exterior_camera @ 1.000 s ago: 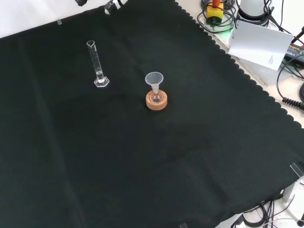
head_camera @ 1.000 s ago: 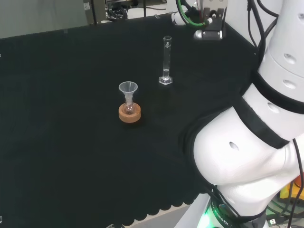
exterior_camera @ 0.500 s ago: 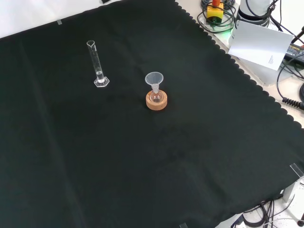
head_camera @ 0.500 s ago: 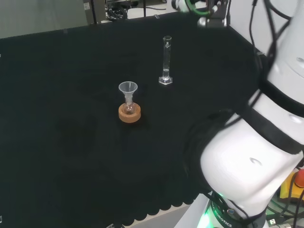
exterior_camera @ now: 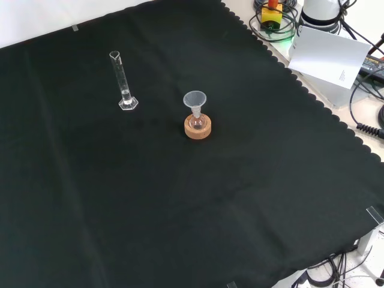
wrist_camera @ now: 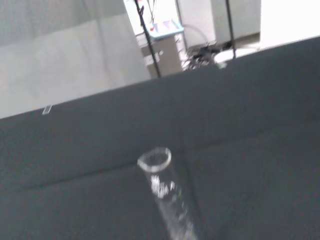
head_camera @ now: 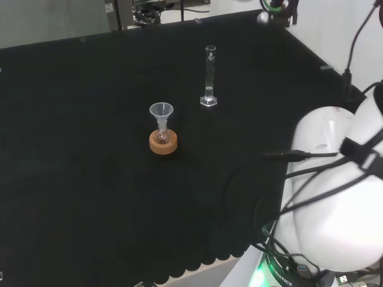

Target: Pick up the graduated cylinder.

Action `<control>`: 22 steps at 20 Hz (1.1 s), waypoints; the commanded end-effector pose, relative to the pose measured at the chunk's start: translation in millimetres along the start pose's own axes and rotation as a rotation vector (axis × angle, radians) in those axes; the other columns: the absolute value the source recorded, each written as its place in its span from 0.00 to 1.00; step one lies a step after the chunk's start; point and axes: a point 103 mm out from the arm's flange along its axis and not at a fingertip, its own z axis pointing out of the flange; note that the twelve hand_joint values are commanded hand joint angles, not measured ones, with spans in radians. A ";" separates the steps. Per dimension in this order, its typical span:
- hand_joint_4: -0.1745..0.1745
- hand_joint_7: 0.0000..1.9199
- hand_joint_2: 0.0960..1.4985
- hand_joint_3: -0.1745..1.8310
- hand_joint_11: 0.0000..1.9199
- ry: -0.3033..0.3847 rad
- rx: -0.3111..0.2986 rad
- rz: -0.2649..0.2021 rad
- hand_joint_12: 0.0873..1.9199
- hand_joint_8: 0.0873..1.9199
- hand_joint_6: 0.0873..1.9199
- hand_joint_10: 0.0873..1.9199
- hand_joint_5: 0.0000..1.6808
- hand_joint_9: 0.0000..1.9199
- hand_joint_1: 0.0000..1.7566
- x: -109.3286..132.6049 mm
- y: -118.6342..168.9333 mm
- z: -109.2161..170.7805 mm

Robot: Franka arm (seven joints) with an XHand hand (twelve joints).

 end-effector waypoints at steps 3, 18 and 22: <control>0.33 0.10 0.68 0.21 0.10 0.227 0.126 0.005 0.70 0.33 0.00 0.33 0.19 0.21 0.28 -34.6 0.4 135.9; 0.35 0.11 0.62 0.21 0.11 0.464 0.130 -0.071 0.69 0.32 0.00 0.31 0.21 0.22 0.43 -58.7 0.2 174.9; 0.34 0.14 0.52 0.30 0.13 0.516 0.133 -0.098 0.68 0.32 0.00 0.29 0.25 0.26 0.53 -56.2 4.3 195.3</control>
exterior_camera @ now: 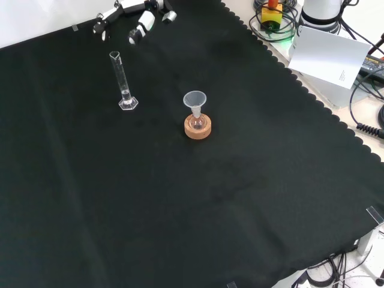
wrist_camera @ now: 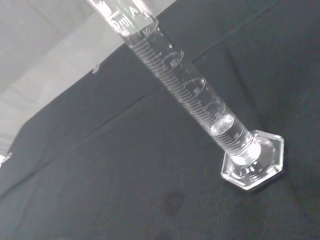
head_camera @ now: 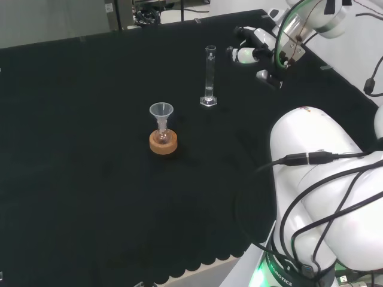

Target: Pick up the graduated cylinder.

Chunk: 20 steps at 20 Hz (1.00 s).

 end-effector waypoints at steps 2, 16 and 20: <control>0.34 0.15 0.47 0.35 0.13 0.119 0.046 -0.072 0.68 0.32 0.00 0.28 0.27 0.27 0.56 -15.9 13.2 42.0; 0.33 0.17 0.39 0.42 0.14 0.258 0.078 -0.142 0.68 0.32 0.00 0.28 0.29 0.27 0.58 -15.3 26.5 75.0; 0.35 0.18 0.39 0.42 0.14 0.338 0.063 -0.153 0.67 0.32 0.00 0.28 0.33 0.29 0.60 -13.7 29.7 81.2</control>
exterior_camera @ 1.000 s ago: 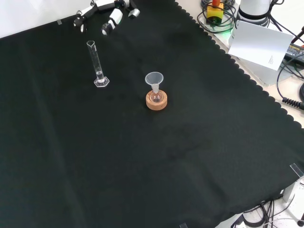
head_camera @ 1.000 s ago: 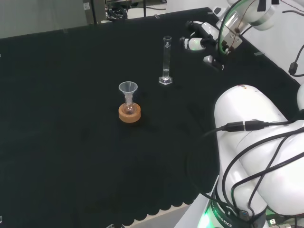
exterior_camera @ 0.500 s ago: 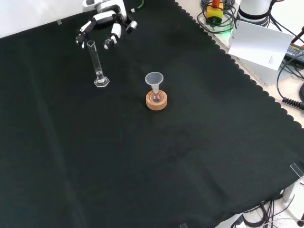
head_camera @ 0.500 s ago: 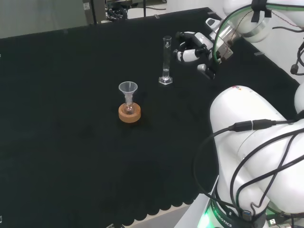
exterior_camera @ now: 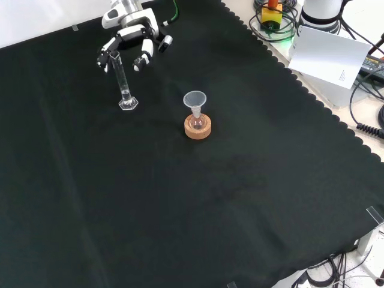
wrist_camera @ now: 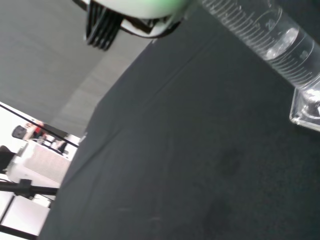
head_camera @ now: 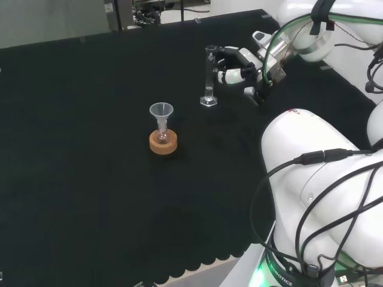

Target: Pick up the graduated cylinder.

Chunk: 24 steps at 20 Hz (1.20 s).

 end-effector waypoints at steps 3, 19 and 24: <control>0.38 0.19 0.39 0.42 0.15 0.157 -0.034 -0.030 0.67 0.32 0.00 0.28 0.37 0.29 0.61 -2.1 6.3 13.5; 0.54 0.20 0.38 0.44 0.20 0.247 0.006 -0.082 0.63 0.30 0.28 0.25 0.32 0.31 0.69 1.6 18.5 27.7; 0.53 0.21 0.38 0.45 0.21 0.269 0.000 -0.090 0.62 0.30 0.30 0.25 0.31 0.32 0.70 2.7 21.4 29.5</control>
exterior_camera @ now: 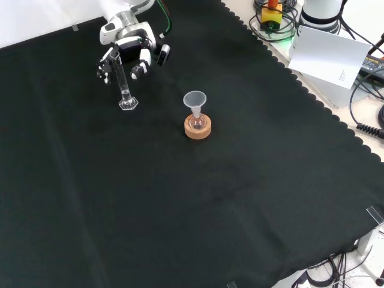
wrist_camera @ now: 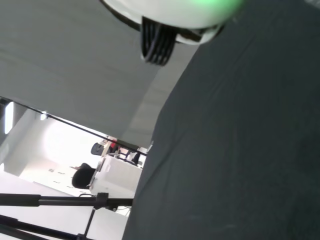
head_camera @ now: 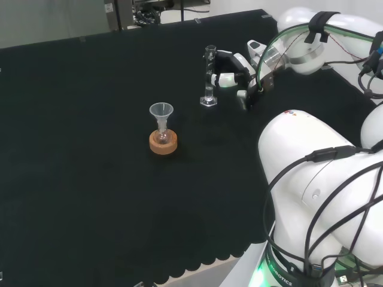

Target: Pick up the graduated cylinder.

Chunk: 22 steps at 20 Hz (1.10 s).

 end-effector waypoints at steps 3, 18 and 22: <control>0.51 0.21 0.38 0.45 0.24 0.032 -0.006 -0.008 0.61 0.30 0.31 0.25 0.30 0.34 0.70 0.4 2.1 3.4; 0.49 0.30 0.41 0.45 0.35 0.035 -0.007 0.000 0.55 0.31 0.36 0.21 0.30 0.44 0.72 -3.4 4.8 6.0; 0.50 0.31 0.41 0.45 0.36 0.039 -0.011 0.008 0.55 0.31 0.37 0.20 0.33 0.45 0.72 -3.4 5.6 6.3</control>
